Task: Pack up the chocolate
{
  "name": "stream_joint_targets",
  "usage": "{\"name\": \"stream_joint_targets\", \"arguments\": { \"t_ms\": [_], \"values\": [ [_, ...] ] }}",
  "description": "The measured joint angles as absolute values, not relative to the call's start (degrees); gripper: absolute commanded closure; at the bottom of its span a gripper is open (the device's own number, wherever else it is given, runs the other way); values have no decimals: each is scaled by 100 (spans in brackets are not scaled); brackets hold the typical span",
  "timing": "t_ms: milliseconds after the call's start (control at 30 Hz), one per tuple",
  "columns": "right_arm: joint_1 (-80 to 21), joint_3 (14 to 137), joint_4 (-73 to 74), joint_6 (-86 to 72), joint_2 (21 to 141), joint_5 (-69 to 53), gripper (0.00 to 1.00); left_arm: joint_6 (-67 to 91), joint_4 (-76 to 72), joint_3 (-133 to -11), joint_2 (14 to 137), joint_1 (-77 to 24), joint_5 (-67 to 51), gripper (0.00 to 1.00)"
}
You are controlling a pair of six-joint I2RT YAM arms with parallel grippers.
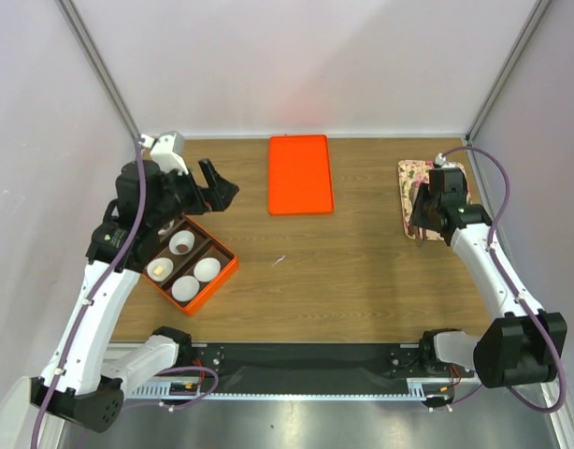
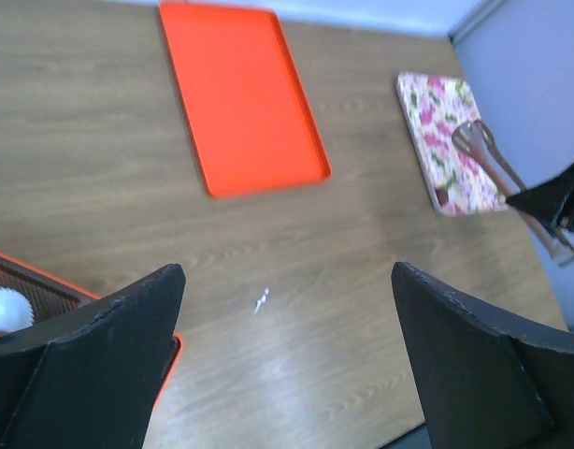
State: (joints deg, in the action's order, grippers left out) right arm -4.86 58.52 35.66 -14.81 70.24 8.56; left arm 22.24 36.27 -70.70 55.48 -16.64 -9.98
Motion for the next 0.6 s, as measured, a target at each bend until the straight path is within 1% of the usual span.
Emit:
{"name": "stream_joint_targets", "arguments": {
  "t_ms": [133,200,300,400,467,600],
  "values": [
    [-849,5990,3503,-1498,6921,755,66,2220,3754,-7531,5662,-1664,-642,0],
    [-1249,5996,3452,-1570,6897,694,67,2209,3876,-7725,5697,-1664,-355,0],
    [-2359,6016,3181,-1767,6934,558,67,2191,4049,-8020,5682,-1664,110,0],
    [-3522,6167,2714,-1957,7214,486,66,2189,4165,-8256,5607,-1664,451,1],
    [-4355,6359,2246,-2062,7651,475,66,2189,4228,-8423,5520,-1664,637,0],
    [-5426,6818,1612,-2093,8656,296,66,2193,4292,-8567,5203,-1664,847,0]
  ]
}}
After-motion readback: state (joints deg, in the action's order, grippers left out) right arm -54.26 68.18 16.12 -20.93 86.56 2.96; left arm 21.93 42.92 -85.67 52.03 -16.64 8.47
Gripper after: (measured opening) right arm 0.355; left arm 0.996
